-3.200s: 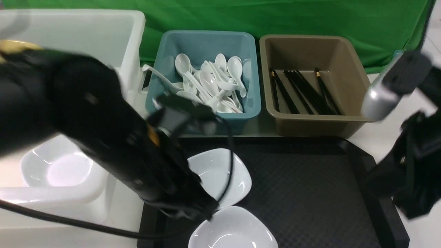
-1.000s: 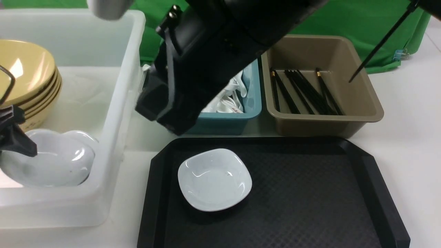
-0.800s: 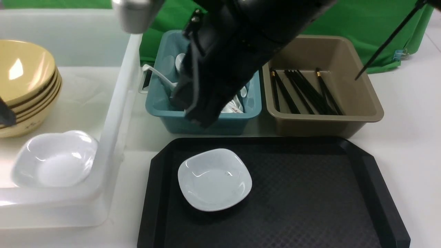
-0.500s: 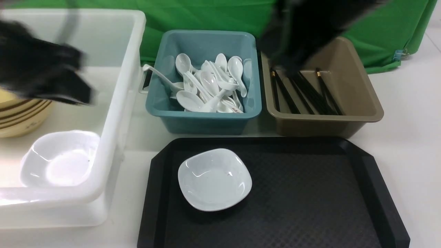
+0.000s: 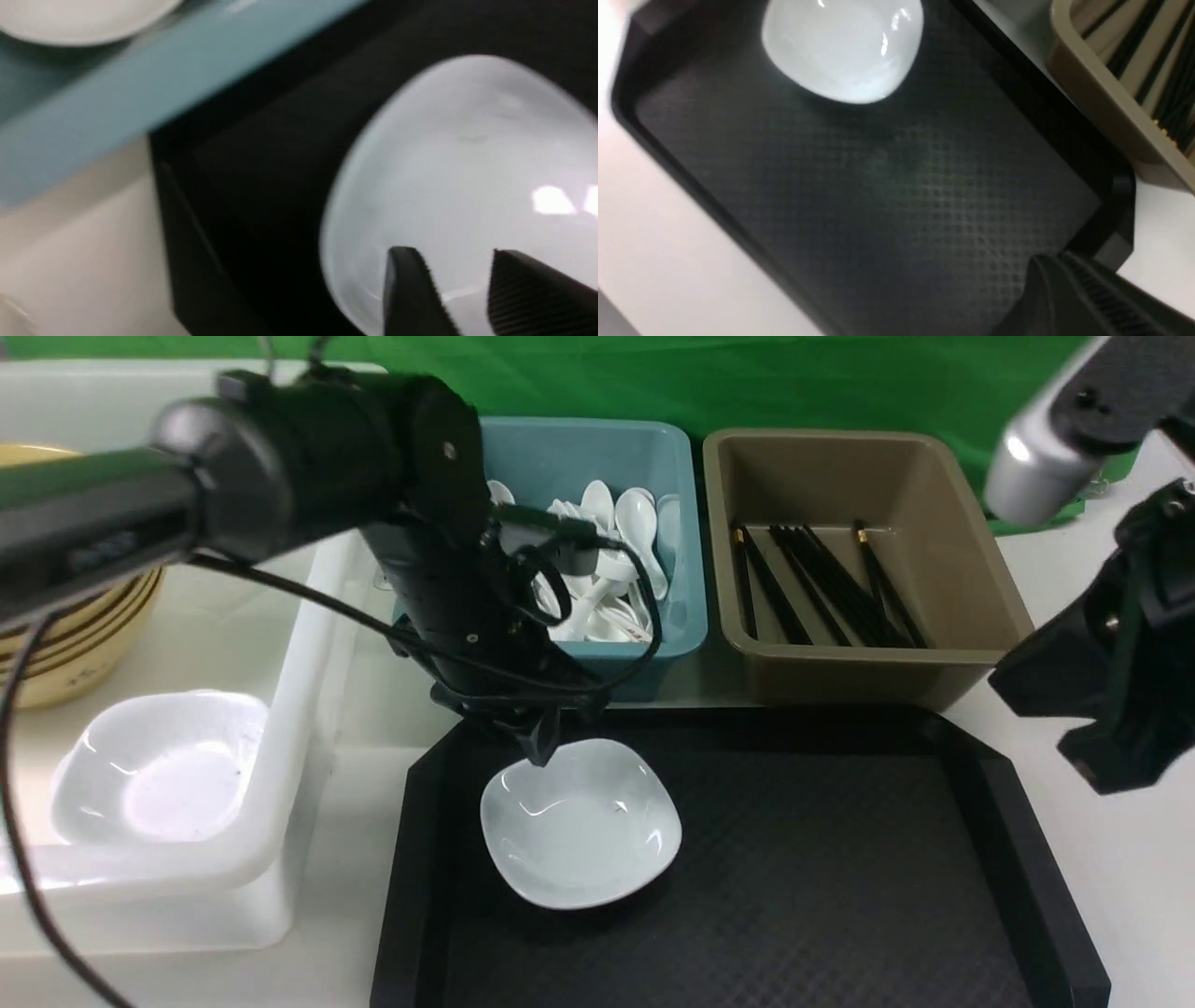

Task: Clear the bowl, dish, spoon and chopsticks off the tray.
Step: Use the left arm to grab the plate, then use the left arm to put the plate into the large storage box on the left

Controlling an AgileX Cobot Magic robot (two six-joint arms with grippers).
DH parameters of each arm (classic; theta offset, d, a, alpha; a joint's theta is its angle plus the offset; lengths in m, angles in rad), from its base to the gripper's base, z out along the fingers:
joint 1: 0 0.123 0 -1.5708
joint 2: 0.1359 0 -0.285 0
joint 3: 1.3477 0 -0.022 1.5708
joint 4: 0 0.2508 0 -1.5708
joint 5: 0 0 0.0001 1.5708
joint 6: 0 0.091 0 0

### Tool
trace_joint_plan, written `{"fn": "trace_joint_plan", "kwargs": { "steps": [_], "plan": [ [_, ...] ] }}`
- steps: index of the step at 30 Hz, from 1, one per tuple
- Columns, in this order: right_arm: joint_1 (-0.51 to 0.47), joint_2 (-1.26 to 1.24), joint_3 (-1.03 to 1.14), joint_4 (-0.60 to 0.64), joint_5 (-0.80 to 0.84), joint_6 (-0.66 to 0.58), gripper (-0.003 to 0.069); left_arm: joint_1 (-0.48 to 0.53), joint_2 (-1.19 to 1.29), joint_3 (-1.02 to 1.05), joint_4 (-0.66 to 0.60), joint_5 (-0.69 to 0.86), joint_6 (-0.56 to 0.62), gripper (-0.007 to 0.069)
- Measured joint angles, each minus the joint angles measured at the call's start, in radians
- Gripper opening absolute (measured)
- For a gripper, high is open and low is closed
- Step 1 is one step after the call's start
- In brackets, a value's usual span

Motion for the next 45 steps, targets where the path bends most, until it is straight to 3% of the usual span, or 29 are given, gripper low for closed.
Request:
{"fn": "trace_joint_plan", "kwargs": {
  "steps": [2,3,4,6,10,14,18,23,26,30,33,38,45],
  "plan": [
    [0.000,-0.016,0.000,0.007,-0.006,0.000,0.0010,0.000,0.035,-0.013,0.036,-0.008,-0.007,0.0406],
    [0.000,-0.018,0.000,0.009,-0.008,0.000,0.0010,0.000,0.040,-0.014,0.039,-0.010,-0.007,0.0425],
    [0.000,-0.022,0.001,0.011,-0.012,0.000,0.0010,0.000,0.061,-0.018,0.039,-0.018,-0.009,0.0504],
    [0.000,-0.022,0.004,0.012,-0.016,0.000,0.0010,0.000,0.080,-0.020,0.040,-0.035,-0.014,0.0546],
    [0.000,-0.022,0.005,0.013,-0.023,0.000,0.0010,0.000,0.116,-0.021,0.030,-0.045,-0.014,0.0555],
    [0.000,-0.022,0.005,0.013,-0.030,0.000,0.0010,0.000,0.152,-0.021,0.010,-0.045,-0.013,0.0464],
    [-0.001,-0.022,0.005,0.013,-0.031,0.000,0.0010,0.000,0.170,-0.032,-0.004,-0.003,-0.010,0.0225],
    [-0.001,-0.021,-0.012,0.025,-0.034,0.000,0.0006,0.003,0.134,-0.089,-0.050,0.104,-0.013,0.0078],
    [-0.002,-0.007,-0.075,0.069,-0.035,-0.014,0.0006,0.011,0.084,-0.128,-0.095,0.160,-0.011,0.0022],
    [-0.002,0.043,-0.184,0.159,-0.034,-0.086,0.0006,0.062,-0.037,-0.166,-0.175,0.174,-0.006,0.0013],
    [0.006,0.142,-0.304,0.278,-0.034,-0.175,0.0006,0.172,-0.198,-0.181,-0.248,0.175,0.004,0.0013],
    [0.097,0.310,-0.450,0.300,-0.032,-0.234,0.0006,0.397,-0.366,-0.133,-0.282,0.175,0.010,0.0013],
    [0.251,0.574,-0.713,0.288,-0.032,-0.249,0.0008,0.829,-0.531,0.262,-0.382,0.079,0.087,0.0013]
  ]
}}
